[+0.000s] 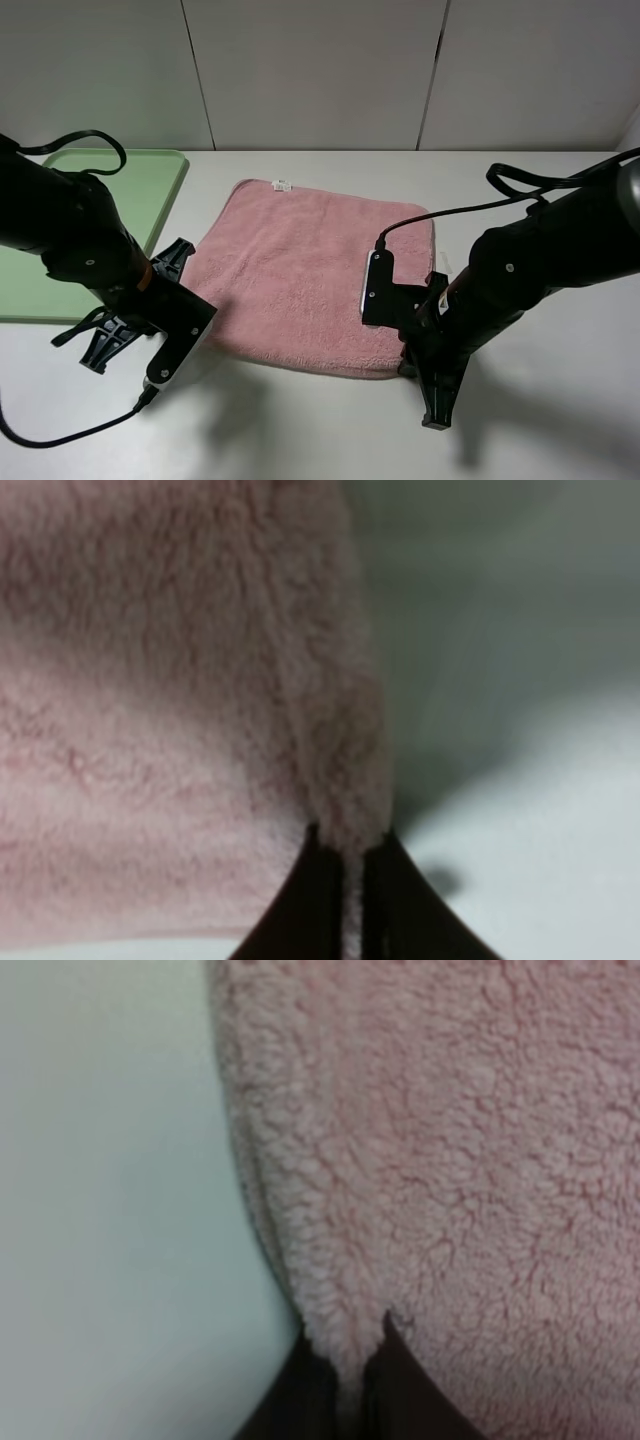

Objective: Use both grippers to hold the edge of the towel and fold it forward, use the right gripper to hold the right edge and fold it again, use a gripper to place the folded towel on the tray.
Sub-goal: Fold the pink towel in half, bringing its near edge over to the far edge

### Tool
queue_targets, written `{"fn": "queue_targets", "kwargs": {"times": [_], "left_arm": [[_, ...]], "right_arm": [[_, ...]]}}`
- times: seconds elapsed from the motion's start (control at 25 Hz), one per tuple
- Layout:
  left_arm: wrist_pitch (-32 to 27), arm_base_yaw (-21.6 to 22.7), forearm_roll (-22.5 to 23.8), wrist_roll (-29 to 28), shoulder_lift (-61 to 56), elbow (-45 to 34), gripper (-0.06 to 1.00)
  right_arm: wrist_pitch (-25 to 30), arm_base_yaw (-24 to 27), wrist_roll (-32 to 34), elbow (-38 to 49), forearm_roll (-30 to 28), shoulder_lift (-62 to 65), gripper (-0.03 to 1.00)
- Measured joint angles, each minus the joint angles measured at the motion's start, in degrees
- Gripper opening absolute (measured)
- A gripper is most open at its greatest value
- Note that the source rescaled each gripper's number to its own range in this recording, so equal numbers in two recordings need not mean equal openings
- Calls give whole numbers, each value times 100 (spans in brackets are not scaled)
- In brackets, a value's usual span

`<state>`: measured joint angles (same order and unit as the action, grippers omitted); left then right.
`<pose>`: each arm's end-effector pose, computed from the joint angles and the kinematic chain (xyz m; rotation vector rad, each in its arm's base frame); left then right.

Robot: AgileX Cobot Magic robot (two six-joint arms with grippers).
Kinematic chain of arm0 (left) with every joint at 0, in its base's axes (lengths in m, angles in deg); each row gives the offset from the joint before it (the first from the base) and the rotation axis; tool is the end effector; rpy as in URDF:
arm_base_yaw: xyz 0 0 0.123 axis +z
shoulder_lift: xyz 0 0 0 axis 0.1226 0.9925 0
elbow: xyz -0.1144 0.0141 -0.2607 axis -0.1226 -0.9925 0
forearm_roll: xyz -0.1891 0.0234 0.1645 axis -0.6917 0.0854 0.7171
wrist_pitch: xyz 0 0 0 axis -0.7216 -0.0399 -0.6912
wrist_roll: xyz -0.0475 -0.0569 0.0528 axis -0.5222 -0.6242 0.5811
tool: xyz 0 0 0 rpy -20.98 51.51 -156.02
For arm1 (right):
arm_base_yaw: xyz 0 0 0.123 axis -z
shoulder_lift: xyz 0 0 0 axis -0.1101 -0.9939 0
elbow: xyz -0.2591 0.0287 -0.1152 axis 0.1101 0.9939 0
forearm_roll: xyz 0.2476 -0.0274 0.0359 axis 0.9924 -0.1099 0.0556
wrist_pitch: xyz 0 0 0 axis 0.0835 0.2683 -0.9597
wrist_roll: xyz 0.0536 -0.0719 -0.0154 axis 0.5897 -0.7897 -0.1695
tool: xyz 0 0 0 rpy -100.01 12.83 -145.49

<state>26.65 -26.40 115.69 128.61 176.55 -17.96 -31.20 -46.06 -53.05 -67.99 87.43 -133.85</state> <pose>0.2302 -0.1347 0.0965 2.5357 1.5031 0.3881 0.1871 0.1638 0.0889 -1.9090 2.2581 0.1011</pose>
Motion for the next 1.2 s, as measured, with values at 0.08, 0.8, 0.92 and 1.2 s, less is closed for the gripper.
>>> {"fn": "queue_targets", "kwargs": {"times": [0.08,0.8,0.92,1.2], "left_arm": [[-109,0,-7,-5,-141,0,0],[-1580,-775,-22,-824,-1415,-12,0],[-1874,-1015,-24,-1165,-1545,61,0],[-2681,-1318,-306,-1636,-1581,562,0]], "right_arm": [[53,0,12,0,7,49,0],[746,0,374,17,-87,1908,0],[929,0,562,22,-181,2076,0],[1396,0,950,22,-433,2607,0]]}}
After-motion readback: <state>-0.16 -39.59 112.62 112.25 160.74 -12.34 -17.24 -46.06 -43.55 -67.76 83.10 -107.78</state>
